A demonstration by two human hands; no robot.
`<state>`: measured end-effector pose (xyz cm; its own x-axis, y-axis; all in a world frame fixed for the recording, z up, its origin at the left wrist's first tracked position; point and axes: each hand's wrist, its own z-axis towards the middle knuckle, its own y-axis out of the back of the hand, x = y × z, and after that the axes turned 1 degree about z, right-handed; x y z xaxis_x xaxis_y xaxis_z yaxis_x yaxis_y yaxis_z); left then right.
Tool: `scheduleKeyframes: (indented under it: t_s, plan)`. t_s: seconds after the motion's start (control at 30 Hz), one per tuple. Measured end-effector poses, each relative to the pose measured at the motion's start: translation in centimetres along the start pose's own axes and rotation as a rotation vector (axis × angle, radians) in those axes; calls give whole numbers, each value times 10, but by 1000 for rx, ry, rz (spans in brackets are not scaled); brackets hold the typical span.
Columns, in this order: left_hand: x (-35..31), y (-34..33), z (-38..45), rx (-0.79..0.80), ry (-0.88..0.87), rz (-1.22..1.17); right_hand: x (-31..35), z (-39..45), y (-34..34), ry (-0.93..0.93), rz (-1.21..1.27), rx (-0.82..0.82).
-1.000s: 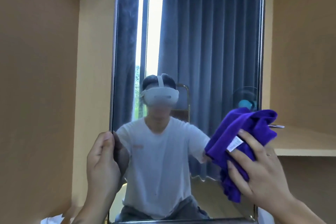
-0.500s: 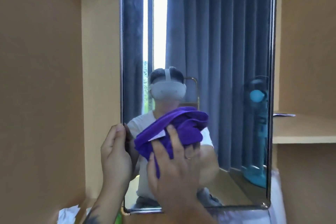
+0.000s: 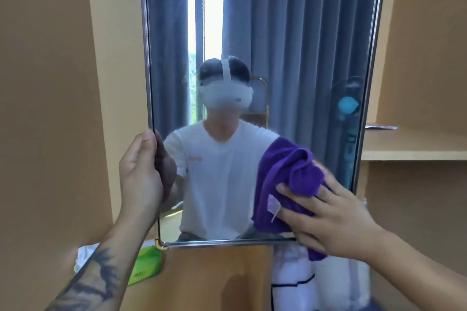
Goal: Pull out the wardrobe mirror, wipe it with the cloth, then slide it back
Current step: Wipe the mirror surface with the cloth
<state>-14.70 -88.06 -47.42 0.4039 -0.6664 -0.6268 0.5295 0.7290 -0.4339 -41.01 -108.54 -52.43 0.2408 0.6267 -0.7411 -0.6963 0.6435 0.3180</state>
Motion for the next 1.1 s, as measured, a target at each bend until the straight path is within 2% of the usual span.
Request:
scheduleKeyframes:
  t_s: [0.13,0.27,0.33,0.57,0.67,0.77,0.87,1.03,1.1]
  plan:
    - [2,9,-1,81,106,-67,12,-33,0,-318,14,-60]
    - [4,17,0,97,216,-151,66,-3,-22,-637,32,-188]
    - [4,18,1,113,234,-173,91,24,-33,-719,72,-218]
    - [-6,19,-1,160,248,-221,169,135,-48,-510,185,-246]
    - [-7,18,-2,172,233,-222,164,140,-46,-399,141,-252]
    - [-6,19,-3,150,229,-161,139,115,-41,-215,124,-232]
    - [0,26,-8,149,254,-99,103,68,-32,-100,90,-133]
    - [7,31,-26,101,199,-64,31,-28,-9,-103,22,-32]
    - [10,32,-30,81,172,-55,20,-58,-2,-182,17,19]
